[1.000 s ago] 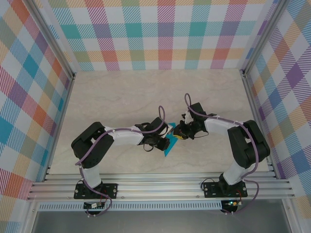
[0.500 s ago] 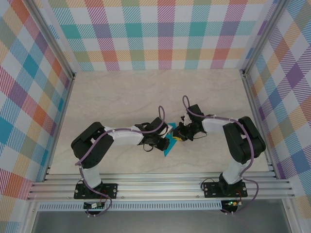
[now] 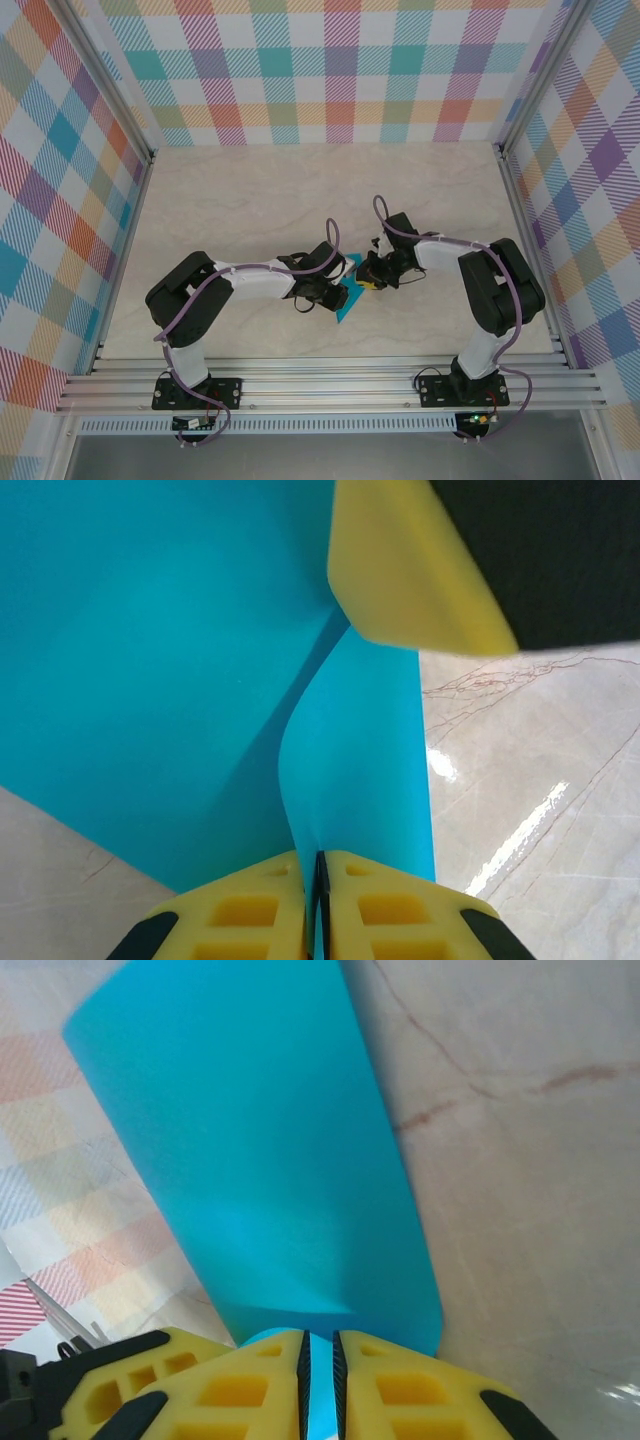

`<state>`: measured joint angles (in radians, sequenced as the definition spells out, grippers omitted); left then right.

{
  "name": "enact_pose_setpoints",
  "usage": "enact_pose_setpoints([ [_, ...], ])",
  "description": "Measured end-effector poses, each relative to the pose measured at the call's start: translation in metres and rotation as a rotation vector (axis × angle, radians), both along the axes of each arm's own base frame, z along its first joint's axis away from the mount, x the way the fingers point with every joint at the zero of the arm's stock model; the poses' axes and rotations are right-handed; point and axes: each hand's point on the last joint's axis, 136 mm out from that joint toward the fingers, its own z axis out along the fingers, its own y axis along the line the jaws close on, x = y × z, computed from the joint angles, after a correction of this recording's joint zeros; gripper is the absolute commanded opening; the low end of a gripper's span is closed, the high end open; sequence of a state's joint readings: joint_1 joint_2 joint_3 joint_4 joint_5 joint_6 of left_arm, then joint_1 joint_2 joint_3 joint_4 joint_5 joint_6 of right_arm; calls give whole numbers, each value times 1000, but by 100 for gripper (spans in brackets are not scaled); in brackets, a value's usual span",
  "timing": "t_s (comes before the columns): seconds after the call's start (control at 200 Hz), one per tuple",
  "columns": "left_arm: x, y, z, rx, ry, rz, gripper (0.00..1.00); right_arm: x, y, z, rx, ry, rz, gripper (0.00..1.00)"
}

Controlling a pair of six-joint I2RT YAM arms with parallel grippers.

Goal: Fold a paper plane with a square sheet of paper (pick it up from the middle)
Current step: Third fold the triangle at the center of the table.

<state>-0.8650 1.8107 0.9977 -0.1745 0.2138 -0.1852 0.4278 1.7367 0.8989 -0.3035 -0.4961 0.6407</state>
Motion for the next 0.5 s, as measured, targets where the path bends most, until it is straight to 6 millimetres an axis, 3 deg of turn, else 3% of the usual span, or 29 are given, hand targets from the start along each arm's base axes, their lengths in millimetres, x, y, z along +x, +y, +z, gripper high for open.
enact_pose_setpoints([
  [0.2,-1,0,0,0,4,-1,12,32,7,19,-29,-83,28,16],
  [0.3,-1,0,0,0,4,-1,12,40,10,13,-43,-77,46,17],
  [0.5,-1,0,0,2,5,-1,12,33,7,-11,-86,0,83,15],
])
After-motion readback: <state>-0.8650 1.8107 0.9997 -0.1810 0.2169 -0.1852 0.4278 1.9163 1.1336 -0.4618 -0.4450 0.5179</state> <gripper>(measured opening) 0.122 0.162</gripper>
